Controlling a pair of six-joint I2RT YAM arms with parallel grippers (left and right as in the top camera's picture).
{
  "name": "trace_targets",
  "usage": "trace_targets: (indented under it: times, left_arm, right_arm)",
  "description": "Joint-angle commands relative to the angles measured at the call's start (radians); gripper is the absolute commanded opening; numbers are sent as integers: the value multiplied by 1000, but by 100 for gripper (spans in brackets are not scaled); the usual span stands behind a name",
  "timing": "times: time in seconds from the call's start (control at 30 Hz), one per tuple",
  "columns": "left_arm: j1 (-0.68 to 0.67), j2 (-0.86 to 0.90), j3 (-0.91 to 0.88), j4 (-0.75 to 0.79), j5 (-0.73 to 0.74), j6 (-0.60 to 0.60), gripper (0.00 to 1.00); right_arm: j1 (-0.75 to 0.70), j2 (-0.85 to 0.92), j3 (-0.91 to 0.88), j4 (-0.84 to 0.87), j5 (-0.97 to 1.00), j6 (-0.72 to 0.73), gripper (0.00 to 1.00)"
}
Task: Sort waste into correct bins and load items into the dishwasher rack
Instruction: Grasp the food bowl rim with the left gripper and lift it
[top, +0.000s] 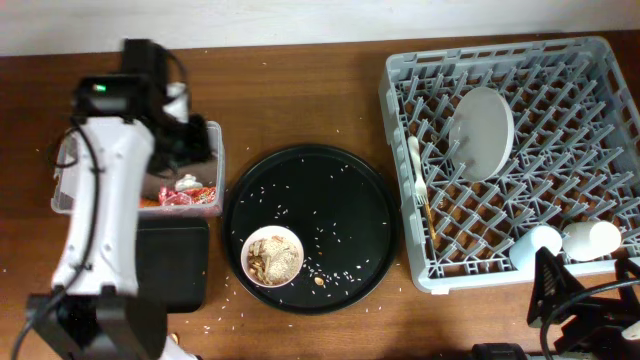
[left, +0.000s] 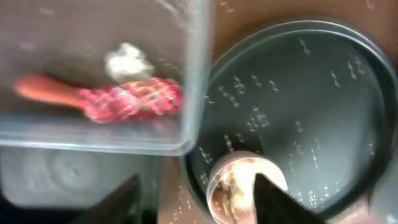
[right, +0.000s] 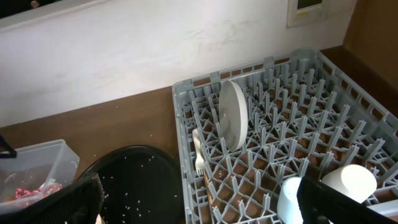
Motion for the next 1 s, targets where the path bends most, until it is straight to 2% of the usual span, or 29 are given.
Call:
trace_targets:
  times: [0.0,0.1,0.23,0.3,0.4,0.47,0.53,0.57,0.7,0.83,0.97]
  left_arm:
    - [-245,-15,-55,-48,2,30,51]
    - [-473,-15,-213,-7,-155,-141,51]
    - [-651,-15,-480,164,-76,-241,50]
    - [-701,-15,-595,261,-106,-298,50]
    - [-701,-15,-708,379,-196,-321,46]
    - [-702,-15,-800,476,-146,-321,35]
    - [-702,-15,-871,546,-101,-320,19]
    - [-702,-15,-890,554,-109,-320,0]
    - [-700,-41,-826,483,-115,-290,0]
    - [-700,-154,-701,366,-148,-286,0]
    - [-659,-268,-666,271,-175,-287,0]
  right_arm:
    - [-3,2,1,4,-2,-3,99]
    - [-3,2,1,4,-2,-3,99]
    - [-3,2,1,4,-2,-3,99]
    - [-3,2,1,4,-2,-3,99]
    - [-3,2,1,4,-2,-3,99]
    - [-3,2,1,4,-2,-3,99]
    - [-3,2,1,3,-2,-3,99]
    - [-3,2,1,4,-2,-3,99]
    - [-3,2,1,4,-2,-3,99]
    - [-3,2,1,4,-2,-3,99]
    - [-3,2,1,4,-2,-3,99]
